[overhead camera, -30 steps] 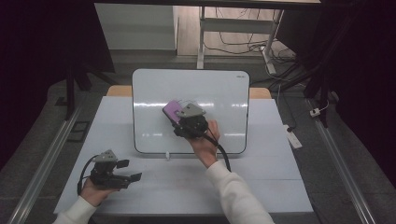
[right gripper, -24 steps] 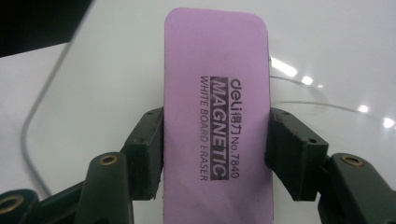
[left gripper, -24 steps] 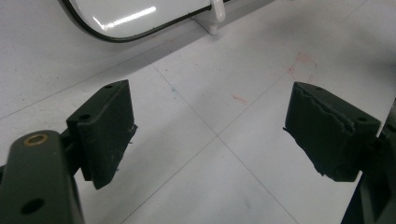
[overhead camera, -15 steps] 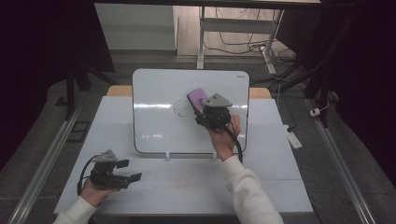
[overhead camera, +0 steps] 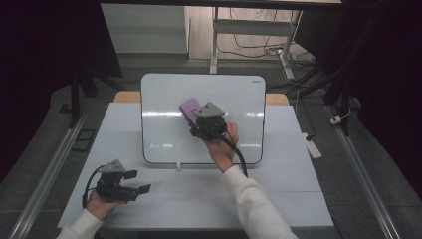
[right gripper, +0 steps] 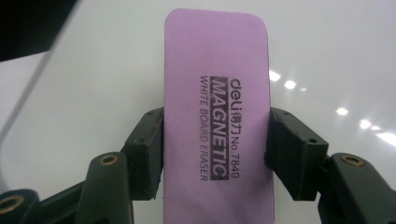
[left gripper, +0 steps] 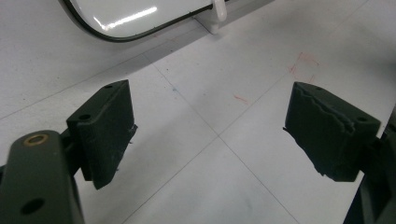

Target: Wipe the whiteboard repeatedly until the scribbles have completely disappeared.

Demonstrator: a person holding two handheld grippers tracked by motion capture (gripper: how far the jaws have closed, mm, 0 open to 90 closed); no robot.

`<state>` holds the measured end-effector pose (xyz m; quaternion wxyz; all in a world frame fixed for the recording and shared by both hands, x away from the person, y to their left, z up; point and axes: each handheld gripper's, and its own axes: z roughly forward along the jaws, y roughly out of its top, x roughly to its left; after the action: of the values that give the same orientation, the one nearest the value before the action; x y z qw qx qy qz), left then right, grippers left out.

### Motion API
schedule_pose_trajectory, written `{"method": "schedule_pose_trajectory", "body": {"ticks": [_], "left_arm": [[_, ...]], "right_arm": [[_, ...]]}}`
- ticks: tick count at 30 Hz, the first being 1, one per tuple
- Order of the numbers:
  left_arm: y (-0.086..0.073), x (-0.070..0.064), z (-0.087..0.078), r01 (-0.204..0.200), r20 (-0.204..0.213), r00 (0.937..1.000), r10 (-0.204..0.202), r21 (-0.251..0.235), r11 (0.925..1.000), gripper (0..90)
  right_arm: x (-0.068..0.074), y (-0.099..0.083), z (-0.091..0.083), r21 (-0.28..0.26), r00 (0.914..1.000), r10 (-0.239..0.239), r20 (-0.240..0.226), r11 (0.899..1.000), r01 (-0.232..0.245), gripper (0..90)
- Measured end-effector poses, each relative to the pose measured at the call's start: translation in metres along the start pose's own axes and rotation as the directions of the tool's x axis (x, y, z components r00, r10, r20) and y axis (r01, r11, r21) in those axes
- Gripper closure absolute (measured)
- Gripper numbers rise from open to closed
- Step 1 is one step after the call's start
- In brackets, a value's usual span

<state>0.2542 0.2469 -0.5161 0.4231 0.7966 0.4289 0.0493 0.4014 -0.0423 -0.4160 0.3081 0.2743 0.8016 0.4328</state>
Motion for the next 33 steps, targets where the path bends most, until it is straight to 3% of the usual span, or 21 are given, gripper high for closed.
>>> {"method": "schedule_pose_trajectory", "body": {"ticks": [3,5,6,8,10,15,18,22,27,33], "left_arm": [[0.0,0.0,0.0,-0.001,0.0,1.0,0.001,0.0,1.0,16.3],[0.0,0.0,-0.001,-0.001,0.001,1.0,0.001,-0.001,1.0,16.3],[0.0,0.0,-0.001,-0.002,0.001,1.0,0.002,-0.003,1.0,16.3],[-0.001,0.0,-0.001,-0.002,0.0,1.0,0.002,-0.004,1.0,16.3],[0.0,0.001,-0.001,-0.002,0.002,1.0,0.002,-0.002,1.0,16.3],[0.0,0.001,-0.001,-0.002,0.003,1.0,0.002,-0.001,1.0,16.4],[0.0,0.001,-0.001,-0.001,0.002,1.0,0.001,-0.002,1.0,16.4],[0.0,0.001,-0.001,0.001,0.001,1.0,-0.001,-0.002,1.0,16.4],[0.0,0.001,-0.001,-0.002,0.002,1.0,0.002,0.003,1.0,16.4],[-0.001,0.001,0.0,-0.002,0.0,1.0,0.002,0.0,1.0,16.4]], "right_arm": [[0.02,-0.003,0.007,0.016,0.9979,-0.011,-0.064,1.0,0.012,40.7],[0.027,-0.003,0.008,0.021,0.9973,-0.062,-0.041,0.998,0.062,40.7],[0.025,-0.003,0.008,0.022,0.9978,-0.043,-0.05,0.999,0.044,40.7],[0.015,-0.001,0.006,0.01,0.9987,-0.005,-0.05,1.0,0.006,40.7],[0.003,0.003,0.001,0.0,1.0,-0.002,-0.003,1.0,0.002,40.7],[-0.035,0.011,-0.01,-0.028,0.9944,0.07,0.079,0.997,-0.068,40.7],[-0.043,0.017,-0.011,-0.033,0.9923,0.076,0.098,0.997,-0.073,40.7],[-0.033,0.021,-0.003,-0.036,0.9935,0.042,0.106,0.999,-0.038,40.7],[-0.007,0.022,0.008,-0.014,0.9999,0.004,0.013,1.0,-0.003,40.8],[0.023,0.017,0.019,0.023,0.9964,-0.027,-0.08,0.999,0.029,40.8]]}}
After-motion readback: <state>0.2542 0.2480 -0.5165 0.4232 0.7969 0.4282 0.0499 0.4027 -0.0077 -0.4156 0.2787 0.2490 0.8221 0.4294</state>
